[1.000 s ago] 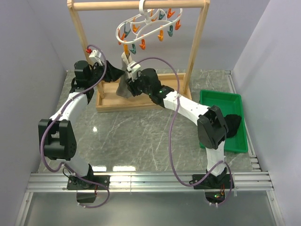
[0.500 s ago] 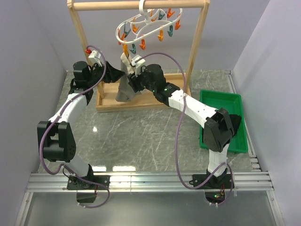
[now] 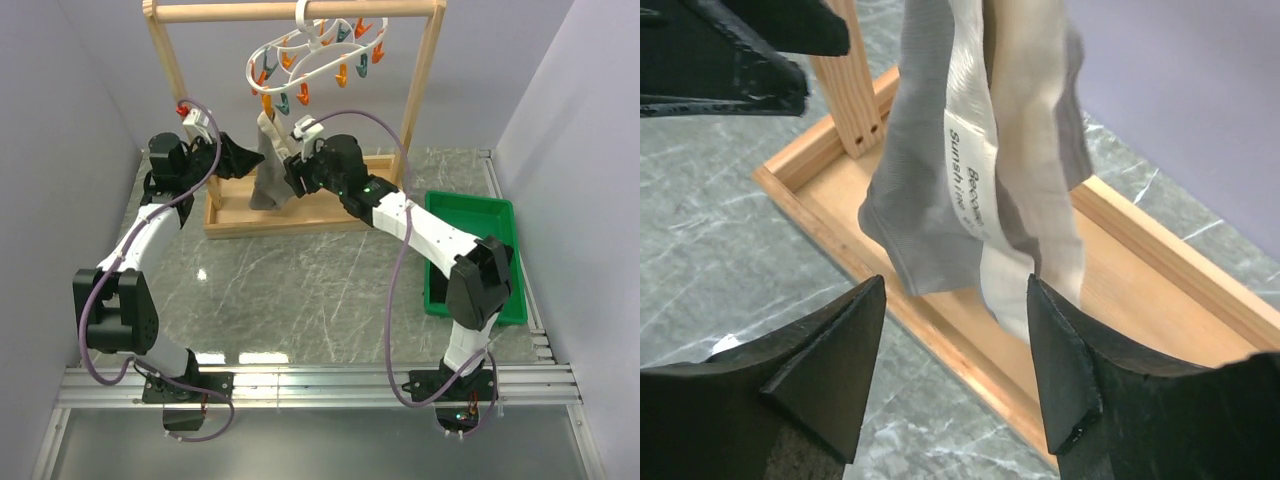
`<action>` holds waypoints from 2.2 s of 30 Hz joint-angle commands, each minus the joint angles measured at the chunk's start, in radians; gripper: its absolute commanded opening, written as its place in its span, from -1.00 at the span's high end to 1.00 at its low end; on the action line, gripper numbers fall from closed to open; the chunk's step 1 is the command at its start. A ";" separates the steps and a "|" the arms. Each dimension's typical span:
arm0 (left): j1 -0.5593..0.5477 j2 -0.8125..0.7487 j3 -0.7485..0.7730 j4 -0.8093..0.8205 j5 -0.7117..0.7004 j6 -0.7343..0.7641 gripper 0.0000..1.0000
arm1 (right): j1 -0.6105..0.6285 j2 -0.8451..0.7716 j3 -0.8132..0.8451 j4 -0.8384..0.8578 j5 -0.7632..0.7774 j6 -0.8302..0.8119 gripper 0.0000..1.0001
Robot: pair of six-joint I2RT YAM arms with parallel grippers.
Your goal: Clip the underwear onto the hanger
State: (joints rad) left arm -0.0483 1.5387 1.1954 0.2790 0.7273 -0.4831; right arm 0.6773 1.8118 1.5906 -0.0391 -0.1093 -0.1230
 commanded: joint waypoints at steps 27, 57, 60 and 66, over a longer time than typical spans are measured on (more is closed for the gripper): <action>-0.283 -0.180 0.015 0.248 0.020 0.195 -0.34 | -0.346 -0.312 -0.120 0.250 -0.365 0.097 -0.22; -0.291 -0.088 0.170 0.212 -0.156 0.038 -0.31 | -0.335 -0.002 0.146 0.544 -0.366 0.072 0.10; -0.291 -0.074 0.205 0.186 -0.208 0.057 -0.25 | -0.335 -0.005 0.147 0.538 -0.382 0.066 0.36; -0.271 -0.025 0.283 0.146 -0.310 0.063 -0.01 | -0.334 -0.037 0.117 0.533 -0.400 0.062 0.75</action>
State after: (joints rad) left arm -0.3313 1.4975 1.4155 0.4320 0.4946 -0.4236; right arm 0.3351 1.8050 1.6890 0.4553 -0.4889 -0.0509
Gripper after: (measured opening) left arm 0.511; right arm 0.138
